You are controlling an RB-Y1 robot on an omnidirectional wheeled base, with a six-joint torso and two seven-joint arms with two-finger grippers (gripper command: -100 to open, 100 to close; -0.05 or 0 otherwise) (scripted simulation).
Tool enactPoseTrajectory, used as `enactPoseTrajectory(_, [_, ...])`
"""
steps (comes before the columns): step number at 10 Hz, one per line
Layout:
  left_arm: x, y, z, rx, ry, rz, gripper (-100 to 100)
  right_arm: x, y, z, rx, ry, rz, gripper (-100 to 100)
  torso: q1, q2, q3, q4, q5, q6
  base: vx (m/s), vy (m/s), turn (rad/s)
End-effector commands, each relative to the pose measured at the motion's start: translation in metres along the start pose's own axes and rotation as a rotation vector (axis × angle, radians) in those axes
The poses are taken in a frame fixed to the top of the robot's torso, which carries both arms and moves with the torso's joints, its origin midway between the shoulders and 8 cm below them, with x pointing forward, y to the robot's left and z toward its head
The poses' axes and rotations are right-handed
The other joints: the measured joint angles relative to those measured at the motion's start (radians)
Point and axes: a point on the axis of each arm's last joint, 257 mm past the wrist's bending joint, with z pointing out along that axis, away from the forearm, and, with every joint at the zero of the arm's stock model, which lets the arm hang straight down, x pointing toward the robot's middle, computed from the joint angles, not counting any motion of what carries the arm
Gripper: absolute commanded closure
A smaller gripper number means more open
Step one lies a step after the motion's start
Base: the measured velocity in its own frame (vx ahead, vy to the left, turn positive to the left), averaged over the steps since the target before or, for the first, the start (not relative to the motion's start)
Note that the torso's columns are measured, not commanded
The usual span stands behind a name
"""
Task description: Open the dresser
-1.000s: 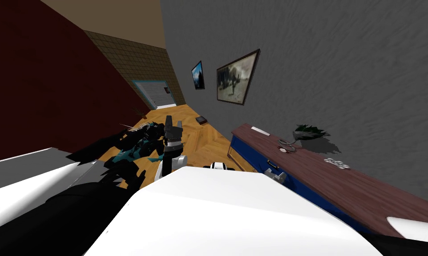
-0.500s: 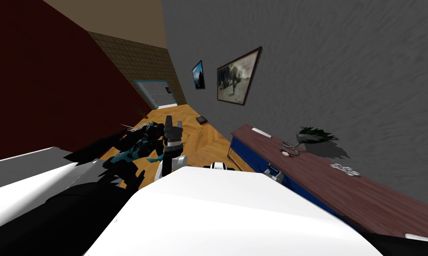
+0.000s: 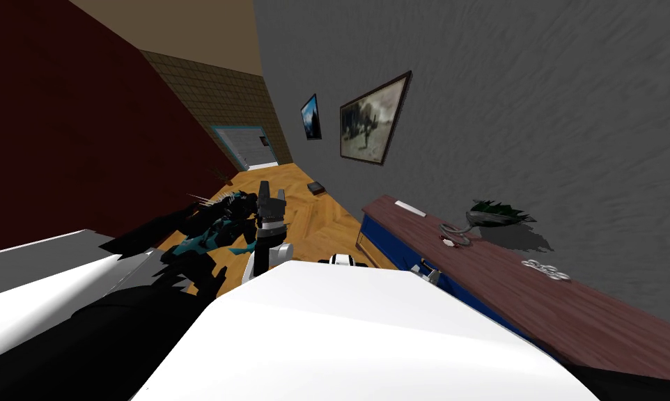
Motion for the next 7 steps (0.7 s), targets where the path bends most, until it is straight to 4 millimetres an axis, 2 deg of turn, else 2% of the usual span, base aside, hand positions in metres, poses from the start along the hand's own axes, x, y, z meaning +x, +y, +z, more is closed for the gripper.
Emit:
enactPoseTrajectory(1, [0.0,0.0,0.0,0.0,0.0,0.0,0,-0.004,0.0,0.022,-0.003,0.002,-0.002,-100,0.0,0.0,0.0,0.0,0.0,0.0,-0.022,0.003,0.003])
enactPoseTrajectory(3, [0.0,0.0,0.0,0.0,0.0,0.0,0,-0.005,0.0,0.029,-0.003,0.002,-0.001,-100,-0.001,-0.002,-0.001,0.0,0.001,0.0,-0.018,0.008,0.0])
enactPoseTrajectory(4, [0.0,0.0,0.0,0.0,0.0,0.0,0,-0.005,0.002,0.022,-0.008,0.003,-0.001,-100,-0.001,-0.002,-0.001,0.001,0.002,0.0,-0.01,0.006,-0.001])
enactPoseTrajectory(5, [0.0,0.0,0.0,0.0,0.0,0.0,0,-0.002,0.001,0.011,-0.003,0.001,-0.002,100,-0.001,-0.003,-0.002,0.0,0.001,0.0,0.017,-0.008,-0.005])
enactPoseTrajectory(6, [0.0,0.0,0.0,0.0,0.0,0.0,0,-0.001,0.001,0.007,-0.003,0.001,-0.002,100,-0.001,-0.003,-0.002,-0.001,0.0,0.0,0.028,-0.024,-0.028])
enactPoseTrajectory(7, [0.0,0.0,0.0,0.0,0.0,0.0,0,0.0,0.001,-0.005,-0.004,-0.001,-0.002,100,-0.007,-0.007,-0.001,-0.004,-0.009,-0.002,0.024,-0.01,0.005])
